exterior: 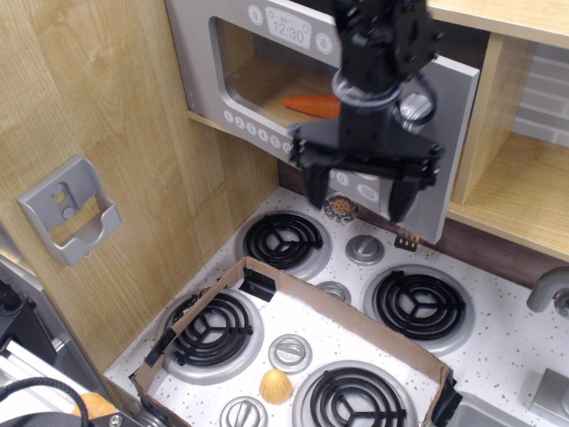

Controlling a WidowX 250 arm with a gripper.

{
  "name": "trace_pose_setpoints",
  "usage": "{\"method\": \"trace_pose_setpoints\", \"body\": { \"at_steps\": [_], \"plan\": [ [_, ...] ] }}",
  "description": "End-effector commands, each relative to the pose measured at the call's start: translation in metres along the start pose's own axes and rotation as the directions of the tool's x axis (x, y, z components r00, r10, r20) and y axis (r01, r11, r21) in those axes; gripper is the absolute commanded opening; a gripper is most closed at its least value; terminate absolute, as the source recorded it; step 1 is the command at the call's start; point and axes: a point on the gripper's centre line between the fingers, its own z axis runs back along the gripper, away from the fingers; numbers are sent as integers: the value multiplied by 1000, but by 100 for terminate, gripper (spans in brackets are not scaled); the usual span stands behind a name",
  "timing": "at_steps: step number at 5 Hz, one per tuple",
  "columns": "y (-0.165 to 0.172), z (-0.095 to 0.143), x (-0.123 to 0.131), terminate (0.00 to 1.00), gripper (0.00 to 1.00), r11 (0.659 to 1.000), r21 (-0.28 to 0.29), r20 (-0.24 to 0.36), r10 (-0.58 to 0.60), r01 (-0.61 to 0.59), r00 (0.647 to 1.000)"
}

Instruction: Open microwave

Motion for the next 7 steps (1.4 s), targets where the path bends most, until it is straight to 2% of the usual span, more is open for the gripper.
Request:
{"method": "trace_pose_setpoints", "body": {
  "at_steps": [1, 2, 3, 4, 5, 6, 7],
  "plan": [
    [-21, 27, -47, 0, 100, 985, -112, 92, 140, -129, 986],
    [-50, 38, -57, 0, 100, 969, -224, 190, -65, 107, 980],
    [-74, 42, -52, 0, 100, 903, -275, 228, -272, 330, 935],
    [-94, 39, -36, 0, 100, 785, -336, 273, -447, 520, 852],
    [-118, 43, -20, 0, 100, 728, -298, 307, -539, 617, 784],
    [-134, 50, -11, 0, 100, 694, -260, 315, -597, 672, 738],
    [-150, 56, -8, 0, 100, 677, -212, 316, -635, 705, 705]
  ]
}}
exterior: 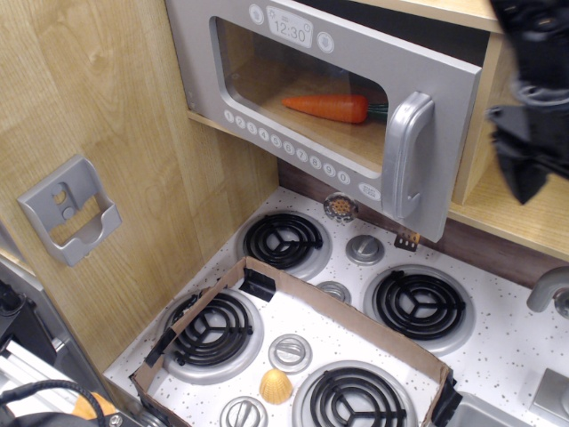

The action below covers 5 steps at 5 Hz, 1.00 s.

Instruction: Open microwave

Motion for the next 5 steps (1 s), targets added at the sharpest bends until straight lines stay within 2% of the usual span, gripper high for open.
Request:
{"method": "trace_pose_setpoints", "body": {
  "at_steps": [1, 3, 5],
  "plan": [
    [-8, 16, 18, 0, 100, 995, 50, 29, -93, 91, 995],
    [40, 8, 0, 0, 100, 969, 20, -25, -245, 246, 969],
    [86, 8, -13, 0, 100, 990, -6, -126, -138, 139, 982]
  ]
}}
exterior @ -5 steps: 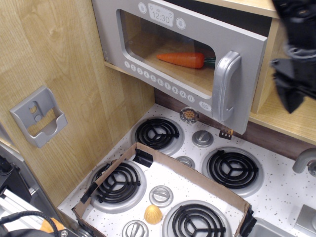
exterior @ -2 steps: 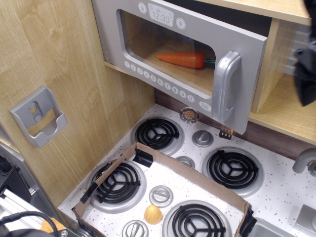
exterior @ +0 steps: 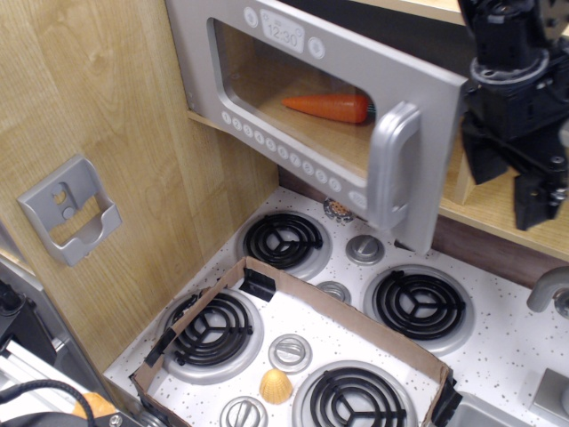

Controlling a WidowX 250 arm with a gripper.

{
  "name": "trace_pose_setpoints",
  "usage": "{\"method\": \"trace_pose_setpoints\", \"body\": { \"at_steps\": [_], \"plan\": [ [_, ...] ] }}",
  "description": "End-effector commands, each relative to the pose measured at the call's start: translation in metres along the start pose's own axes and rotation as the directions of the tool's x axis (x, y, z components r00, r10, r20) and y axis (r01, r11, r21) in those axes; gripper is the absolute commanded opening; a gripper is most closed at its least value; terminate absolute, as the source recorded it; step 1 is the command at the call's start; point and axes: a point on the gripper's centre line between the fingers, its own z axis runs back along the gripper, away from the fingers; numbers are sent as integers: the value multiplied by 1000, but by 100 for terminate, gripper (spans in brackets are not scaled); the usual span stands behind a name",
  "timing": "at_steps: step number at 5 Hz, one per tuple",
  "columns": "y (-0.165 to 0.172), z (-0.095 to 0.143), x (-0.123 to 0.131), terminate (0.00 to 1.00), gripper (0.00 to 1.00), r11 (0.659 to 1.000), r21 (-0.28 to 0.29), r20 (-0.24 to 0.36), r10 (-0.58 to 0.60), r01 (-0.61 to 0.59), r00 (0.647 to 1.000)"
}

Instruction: Open microwave

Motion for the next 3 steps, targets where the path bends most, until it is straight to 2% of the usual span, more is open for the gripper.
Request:
{"method": "trace_pose_setpoints", "body": {
  "at_steps": [1, 2, 3],
  "plan": [
    [24, 22, -23, 0, 100, 983, 12, -12, 183, -183, 983],
    [31, 26, -40, 0, 100, 943, 36, -38, 333, -332, 942],
    [33, 28, -63, 100, 100, 914, 76, -40, 403, -399, 914]
  ]
}}
